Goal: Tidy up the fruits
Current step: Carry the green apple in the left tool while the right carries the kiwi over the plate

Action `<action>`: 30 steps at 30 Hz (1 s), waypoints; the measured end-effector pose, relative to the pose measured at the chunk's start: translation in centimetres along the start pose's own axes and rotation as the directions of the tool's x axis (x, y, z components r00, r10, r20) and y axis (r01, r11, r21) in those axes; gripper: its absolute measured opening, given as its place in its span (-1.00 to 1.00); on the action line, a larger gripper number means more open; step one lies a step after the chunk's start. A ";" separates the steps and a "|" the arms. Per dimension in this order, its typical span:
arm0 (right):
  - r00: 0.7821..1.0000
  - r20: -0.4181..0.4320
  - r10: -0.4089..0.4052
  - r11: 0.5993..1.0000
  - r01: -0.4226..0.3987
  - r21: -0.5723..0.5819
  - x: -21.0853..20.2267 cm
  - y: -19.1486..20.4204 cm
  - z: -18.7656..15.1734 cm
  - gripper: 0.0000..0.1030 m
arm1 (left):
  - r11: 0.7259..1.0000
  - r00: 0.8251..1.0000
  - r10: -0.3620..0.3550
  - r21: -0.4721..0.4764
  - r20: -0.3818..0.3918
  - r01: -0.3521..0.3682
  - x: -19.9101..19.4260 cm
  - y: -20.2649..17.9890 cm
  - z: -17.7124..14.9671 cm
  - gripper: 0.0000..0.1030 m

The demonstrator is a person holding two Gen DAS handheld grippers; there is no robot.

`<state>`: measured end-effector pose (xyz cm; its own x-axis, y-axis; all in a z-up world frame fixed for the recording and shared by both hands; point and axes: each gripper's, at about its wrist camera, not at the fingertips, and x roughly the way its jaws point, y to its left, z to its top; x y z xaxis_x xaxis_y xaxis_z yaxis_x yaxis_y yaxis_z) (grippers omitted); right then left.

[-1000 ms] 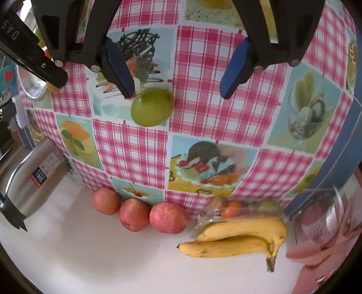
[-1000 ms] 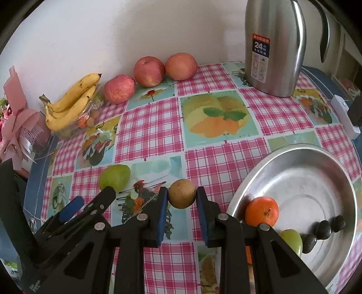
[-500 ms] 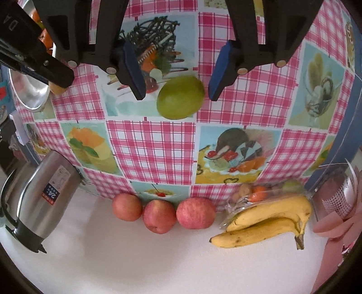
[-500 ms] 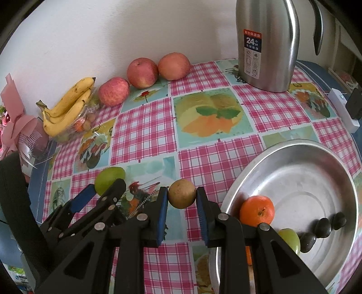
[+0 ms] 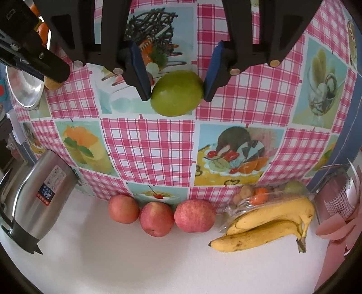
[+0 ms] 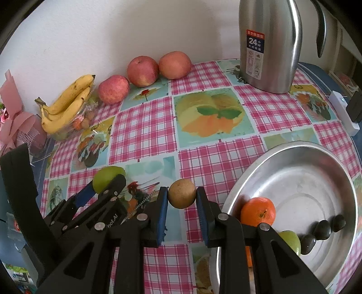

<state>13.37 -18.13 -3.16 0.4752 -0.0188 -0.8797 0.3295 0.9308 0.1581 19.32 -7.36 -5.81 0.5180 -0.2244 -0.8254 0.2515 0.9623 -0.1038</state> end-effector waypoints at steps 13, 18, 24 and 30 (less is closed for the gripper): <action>1.000 -0.003 -0.004 1.000 0.004 -0.019 -0.2 0.3 -0.3 -0.49 | 0.999 1.000 0.002 -0.033 -0.029 -0.003 -1.4 0.3 -0.4 -0.02; 1.000 0.003 -0.010 0.999 0.011 -0.037 -0.9 0.6 -0.8 -0.49 | 0.998 0.999 0.010 -0.064 -0.041 -0.012 -2.8 0.6 -0.5 -0.02; 1.000 0.006 -0.020 0.998 0.020 -0.053 -1.8 0.7 -1.6 -0.49 | 0.997 0.999 0.007 -0.073 -0.043 -0.010 -4.2 0.1 -0.6 -0.02; 0.999 0.022 -0.026 0.998 0.027 -0.055 -3.3 0.3 -2.2 -0.49 | 0.995 0.998 0.003 -0.103 -0.059 -0.009 -5.5 -0.1 -1.4 -0.02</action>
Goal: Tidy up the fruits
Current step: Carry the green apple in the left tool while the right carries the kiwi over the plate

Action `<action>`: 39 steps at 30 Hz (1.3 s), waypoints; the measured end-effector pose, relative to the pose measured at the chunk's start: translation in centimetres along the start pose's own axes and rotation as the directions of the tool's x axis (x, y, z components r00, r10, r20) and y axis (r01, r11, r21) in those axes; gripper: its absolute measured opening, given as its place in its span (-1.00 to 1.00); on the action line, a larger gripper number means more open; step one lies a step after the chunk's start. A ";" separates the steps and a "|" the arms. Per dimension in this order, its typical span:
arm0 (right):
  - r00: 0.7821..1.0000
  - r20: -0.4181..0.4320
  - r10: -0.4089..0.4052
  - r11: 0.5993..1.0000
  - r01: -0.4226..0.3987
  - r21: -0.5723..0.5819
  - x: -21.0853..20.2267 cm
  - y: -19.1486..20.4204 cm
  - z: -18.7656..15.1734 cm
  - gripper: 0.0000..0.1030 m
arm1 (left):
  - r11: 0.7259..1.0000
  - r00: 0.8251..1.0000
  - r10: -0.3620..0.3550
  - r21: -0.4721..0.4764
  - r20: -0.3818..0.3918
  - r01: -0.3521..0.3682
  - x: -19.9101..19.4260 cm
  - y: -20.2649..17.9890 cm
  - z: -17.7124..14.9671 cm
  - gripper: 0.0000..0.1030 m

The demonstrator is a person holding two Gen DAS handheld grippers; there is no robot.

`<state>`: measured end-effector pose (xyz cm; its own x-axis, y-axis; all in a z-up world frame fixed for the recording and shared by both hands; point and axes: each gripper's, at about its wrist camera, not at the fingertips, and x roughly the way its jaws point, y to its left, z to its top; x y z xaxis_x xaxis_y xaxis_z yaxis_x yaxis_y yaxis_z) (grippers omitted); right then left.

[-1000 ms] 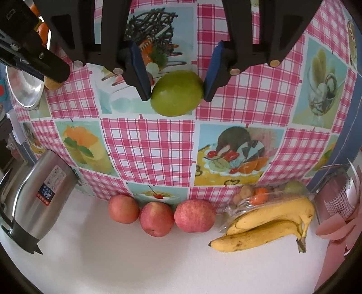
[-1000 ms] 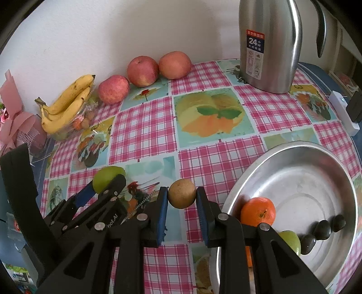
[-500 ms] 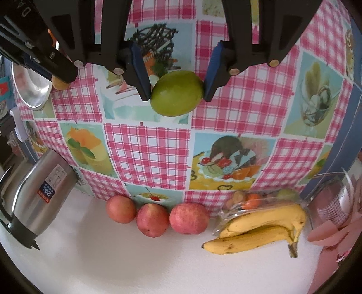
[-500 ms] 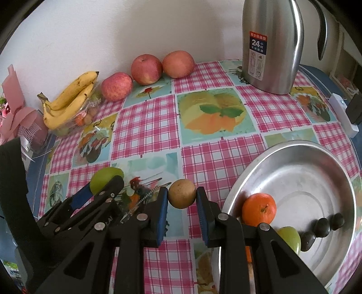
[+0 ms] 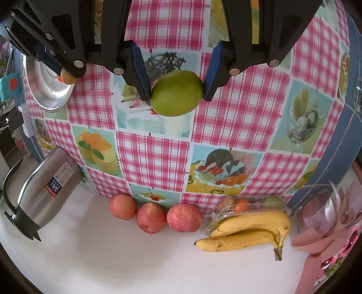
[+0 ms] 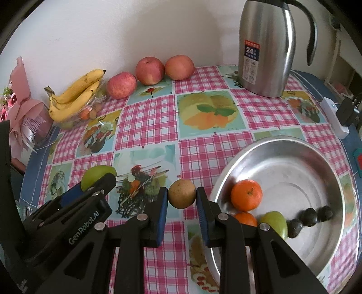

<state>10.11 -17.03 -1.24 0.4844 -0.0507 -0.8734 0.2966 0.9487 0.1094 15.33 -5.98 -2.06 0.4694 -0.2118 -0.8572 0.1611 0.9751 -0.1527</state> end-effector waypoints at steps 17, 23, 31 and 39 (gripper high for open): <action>1.000 0.022 -0.015 1.000 0.015 -0.013 -3.8 -1.7 -4.1 -0.49 | 0.996 1.000 -0.004 -0.090 -0.021 0.002 -4.4 0.9 -3.9 -0.02; 0.999 0.023 -0.027 0.999 0.027 -0.017 -4.8 -2.2 -5.2 -0.49 | 0.994 0.999 -0.040 -0.098 -0.020 0.037 -5.7 0.3 -5.0 -0.02; 0.999 0.021 -0.040 0.999 0.040 -0.005 -5.5 -3.2 -6.3 -0.49 | 0.994 0.997 -0.069 -0.081 -0.024 0.066 -6.7 -0.8 -6.1 -0.02; 0.998 0.001 -0.070 0.996 0.070 0.053 -5.5 -5.5 -7.0 -0.49 | 0.994 0.994 -0.101 -0.044 -0.032 0.099 -7.0 -2.8 -6.6 -0.02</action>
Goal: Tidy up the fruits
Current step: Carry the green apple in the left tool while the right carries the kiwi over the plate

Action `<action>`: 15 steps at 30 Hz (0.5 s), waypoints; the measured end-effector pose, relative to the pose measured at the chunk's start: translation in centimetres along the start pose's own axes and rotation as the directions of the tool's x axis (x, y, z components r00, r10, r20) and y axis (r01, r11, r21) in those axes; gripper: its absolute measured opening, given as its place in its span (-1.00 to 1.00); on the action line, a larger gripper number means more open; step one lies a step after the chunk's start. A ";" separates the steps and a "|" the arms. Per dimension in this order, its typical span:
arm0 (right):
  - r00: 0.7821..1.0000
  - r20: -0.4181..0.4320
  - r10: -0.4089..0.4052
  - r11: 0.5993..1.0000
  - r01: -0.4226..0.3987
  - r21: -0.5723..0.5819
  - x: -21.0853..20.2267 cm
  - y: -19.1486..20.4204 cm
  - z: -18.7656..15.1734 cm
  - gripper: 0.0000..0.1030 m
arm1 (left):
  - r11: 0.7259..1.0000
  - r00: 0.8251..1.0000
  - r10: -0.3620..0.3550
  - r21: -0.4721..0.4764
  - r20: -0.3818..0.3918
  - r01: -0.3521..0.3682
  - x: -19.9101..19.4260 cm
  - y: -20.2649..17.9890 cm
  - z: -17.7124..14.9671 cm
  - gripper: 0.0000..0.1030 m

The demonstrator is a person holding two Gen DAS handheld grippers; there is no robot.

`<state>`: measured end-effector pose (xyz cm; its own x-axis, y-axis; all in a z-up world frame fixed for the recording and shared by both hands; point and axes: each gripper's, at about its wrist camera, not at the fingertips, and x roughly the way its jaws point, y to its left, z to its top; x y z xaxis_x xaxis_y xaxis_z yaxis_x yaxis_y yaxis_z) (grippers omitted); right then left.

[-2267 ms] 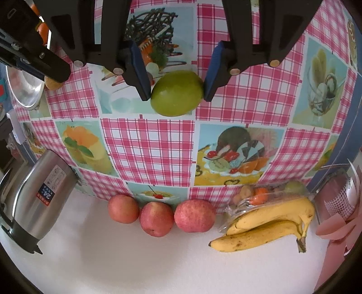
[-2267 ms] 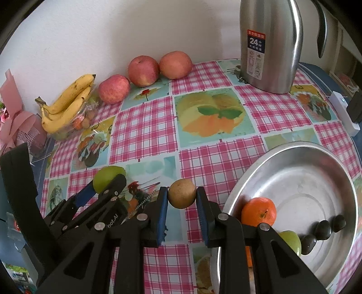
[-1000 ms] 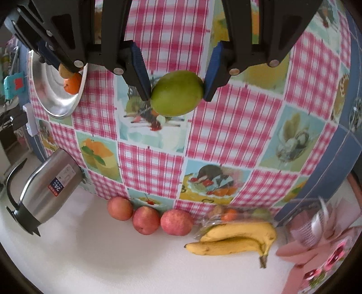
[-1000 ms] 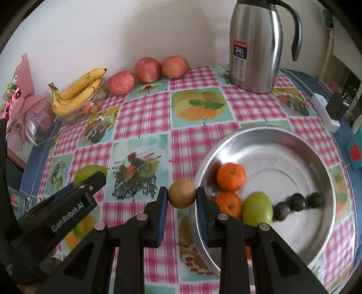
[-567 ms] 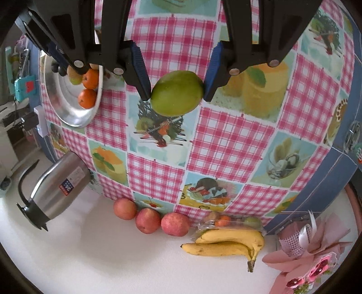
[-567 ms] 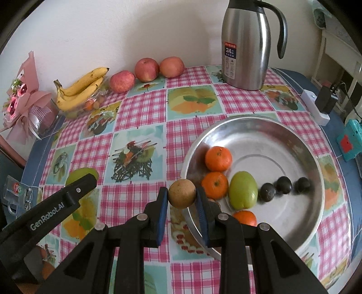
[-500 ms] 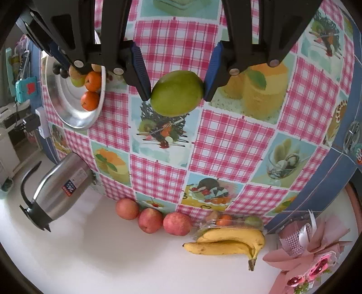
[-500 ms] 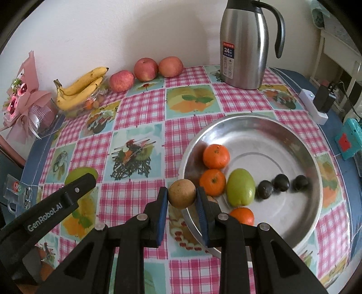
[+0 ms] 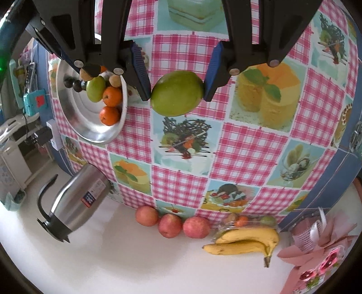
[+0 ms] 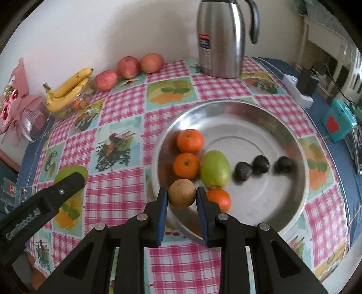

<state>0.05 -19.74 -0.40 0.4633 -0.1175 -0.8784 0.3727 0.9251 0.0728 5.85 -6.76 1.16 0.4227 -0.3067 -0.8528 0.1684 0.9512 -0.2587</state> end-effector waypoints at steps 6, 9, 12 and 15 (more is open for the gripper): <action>1.000 0.006 -0.018 0.999 0.018 0.047 -0.1 -1.8 0.3 -0.49 | 0.999 0.999 -0.033 0.040 -0.017 0.034 0.1 -1.7 -0.2 -0.02; 1.000 0.000 -0.028 0.997 0.028 0.072 0.0 -2.8 0.4 -0.49 | 0.996 0.998 -0.051 0.067 -0.029 0.053 0.2 -2.8 -0.4 -0.02; 0.998 0.001 -0.068 0.992 0.067 0.110 0.0 -4.2 0.4 -0.49 | 0.991 0.996 -0.076 0.105 -0.053 0.081 0.5 -4.3 -0.7 -0.02; 0.994 0.011 -0.106 0.985 0.103 0.141 -0.3 -5.5 0.5 -0.49 | 0.983 0.993 -0.095 0.153 -0.074 0.105 0.7 -6.0 -1.2 -0.02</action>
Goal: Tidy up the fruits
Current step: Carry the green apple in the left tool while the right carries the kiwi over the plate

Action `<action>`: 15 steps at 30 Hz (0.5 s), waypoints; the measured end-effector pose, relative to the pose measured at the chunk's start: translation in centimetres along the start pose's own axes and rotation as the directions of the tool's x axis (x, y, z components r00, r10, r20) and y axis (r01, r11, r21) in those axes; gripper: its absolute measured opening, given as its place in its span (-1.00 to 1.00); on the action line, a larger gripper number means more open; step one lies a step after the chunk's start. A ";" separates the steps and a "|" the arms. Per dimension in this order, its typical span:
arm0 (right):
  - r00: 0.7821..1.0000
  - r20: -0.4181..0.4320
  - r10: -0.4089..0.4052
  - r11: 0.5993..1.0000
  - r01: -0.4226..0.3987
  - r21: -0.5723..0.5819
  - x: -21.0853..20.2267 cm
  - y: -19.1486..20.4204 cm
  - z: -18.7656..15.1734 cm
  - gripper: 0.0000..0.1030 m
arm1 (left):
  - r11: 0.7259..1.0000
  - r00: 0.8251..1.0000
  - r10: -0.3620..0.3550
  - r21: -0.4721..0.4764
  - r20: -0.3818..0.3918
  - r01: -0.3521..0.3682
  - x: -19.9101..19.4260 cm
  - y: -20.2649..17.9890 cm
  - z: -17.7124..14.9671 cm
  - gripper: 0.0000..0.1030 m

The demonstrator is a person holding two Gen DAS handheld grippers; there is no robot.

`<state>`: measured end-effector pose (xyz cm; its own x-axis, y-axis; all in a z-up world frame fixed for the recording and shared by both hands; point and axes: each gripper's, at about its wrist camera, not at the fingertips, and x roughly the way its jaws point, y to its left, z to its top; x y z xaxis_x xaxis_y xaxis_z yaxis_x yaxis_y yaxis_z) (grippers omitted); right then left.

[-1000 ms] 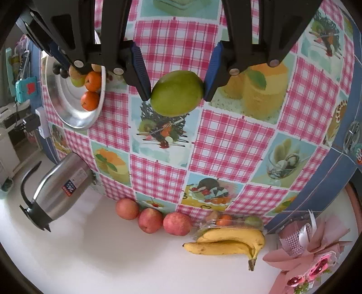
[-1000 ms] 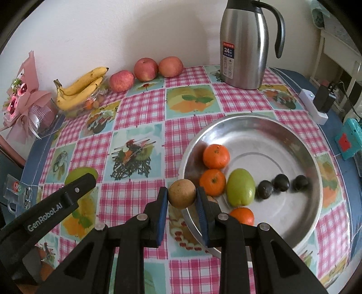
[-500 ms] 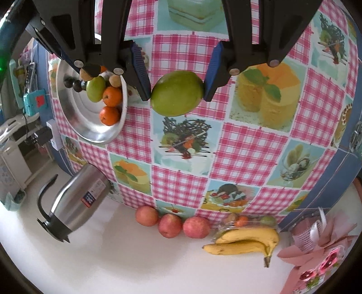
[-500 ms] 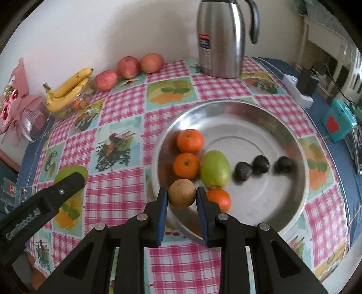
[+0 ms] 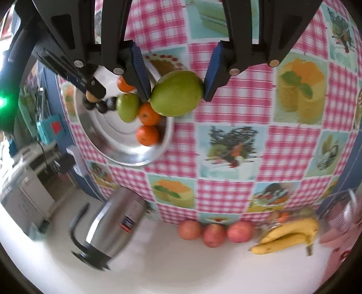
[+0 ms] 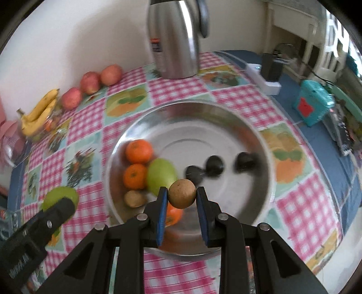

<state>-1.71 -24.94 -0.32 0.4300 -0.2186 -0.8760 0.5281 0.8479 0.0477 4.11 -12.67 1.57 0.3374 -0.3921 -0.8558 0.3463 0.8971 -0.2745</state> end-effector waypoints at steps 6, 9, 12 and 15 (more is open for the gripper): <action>0.999 0.027 -0.026 0.998 0.024 0.060 -0.5 -1.7 0.4 -0.48 | 0.995 1.000 -0.010 0.103 -0.019 0.011 0.7 -2.8 -0.4 -0.02; 0.998 0.040 -0.041 0.995 0.037 0.088 -0.8 -2.4 0.5 -0.48 | 0.991 1.000 -0.013 0.136 -0.016 0.015 1.0 -3.6 -0.5 -0.02; 0.999 0.026 -0.047 0.995 0.045 0.095 -0.5 -2.7 0.4 -0.48 | 0.988 1.000 -0.014 0.153 -0.020 0.017 1.5 -3.8 -0.6 -0.02; 0.998 0.000 -0.062 0.993 0.061 0.097 0.2 -2.9 0.2 -0.48 | 0.986 0.999 -0.003 0.168 -0.034 0.009 2.3 -4.0 -0.7 -0.02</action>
<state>-3.03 -27.52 -0.57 0.3968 -0.2705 -0.8771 0.6223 0.7818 0.0404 2.88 -16.98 0.43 0.3066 -0.3880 -0.8692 0.4914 0.8466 -0.2046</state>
